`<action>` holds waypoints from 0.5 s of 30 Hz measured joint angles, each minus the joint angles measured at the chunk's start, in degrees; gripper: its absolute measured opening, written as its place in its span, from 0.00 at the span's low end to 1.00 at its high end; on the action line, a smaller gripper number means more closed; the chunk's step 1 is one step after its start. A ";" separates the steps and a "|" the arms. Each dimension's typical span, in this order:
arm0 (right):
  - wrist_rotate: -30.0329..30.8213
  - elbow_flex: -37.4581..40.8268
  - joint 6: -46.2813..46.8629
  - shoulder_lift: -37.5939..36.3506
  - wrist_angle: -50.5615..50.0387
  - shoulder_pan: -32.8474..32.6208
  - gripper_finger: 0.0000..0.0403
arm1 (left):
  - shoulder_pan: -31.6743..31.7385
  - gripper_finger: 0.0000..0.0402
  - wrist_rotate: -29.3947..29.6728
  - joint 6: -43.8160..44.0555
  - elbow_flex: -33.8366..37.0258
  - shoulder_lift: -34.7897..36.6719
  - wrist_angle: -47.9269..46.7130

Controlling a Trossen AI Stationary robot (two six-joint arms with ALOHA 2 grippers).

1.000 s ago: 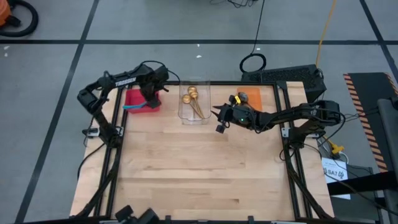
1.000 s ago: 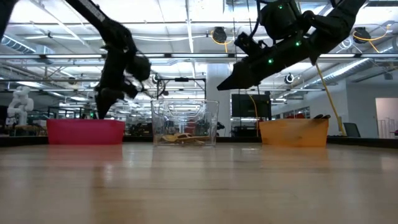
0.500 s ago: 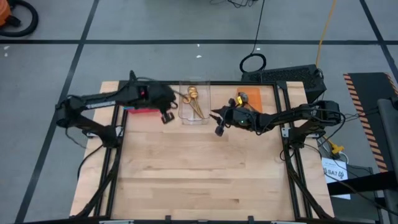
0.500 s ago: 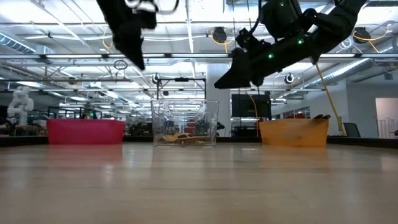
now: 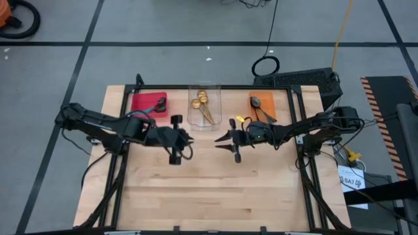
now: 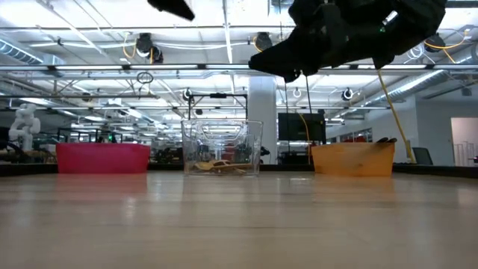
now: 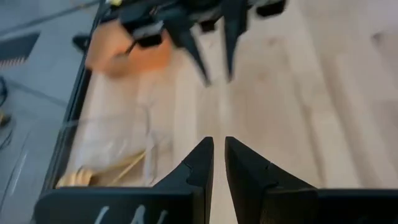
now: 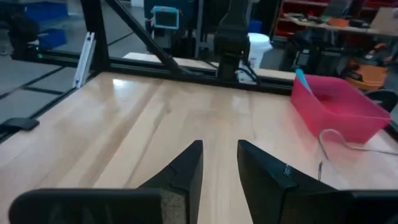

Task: Sort silverware by color (type)
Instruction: Return to Home Position

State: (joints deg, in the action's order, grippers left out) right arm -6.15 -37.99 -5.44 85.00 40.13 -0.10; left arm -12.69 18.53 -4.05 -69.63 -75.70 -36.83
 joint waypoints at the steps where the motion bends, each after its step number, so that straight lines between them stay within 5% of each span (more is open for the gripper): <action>1: 0.11 0.03 0.05 -0.07 0.41 -0.40 0.23 | -0.88 0.12 0.01 -0.07 0.00 0.00 0.93; 8: -0.06 0.01 -6.38 -2.34 0.84 -3.56 0.23 | -4.40 0.12 -0.44 -4.75 0.00 -0.02 8.51; 15: -4.97 5.67 -11.44 -13.11 0.29 -3.62 0.23 | -3.37 0.12 -4.85 -8.58 0.00 -0.03 11.71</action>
State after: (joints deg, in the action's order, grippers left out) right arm -11.12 -32.31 -16.88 71.88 40.42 -3.71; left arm -16.06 13.68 -12.63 -69.63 -75.73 -25.12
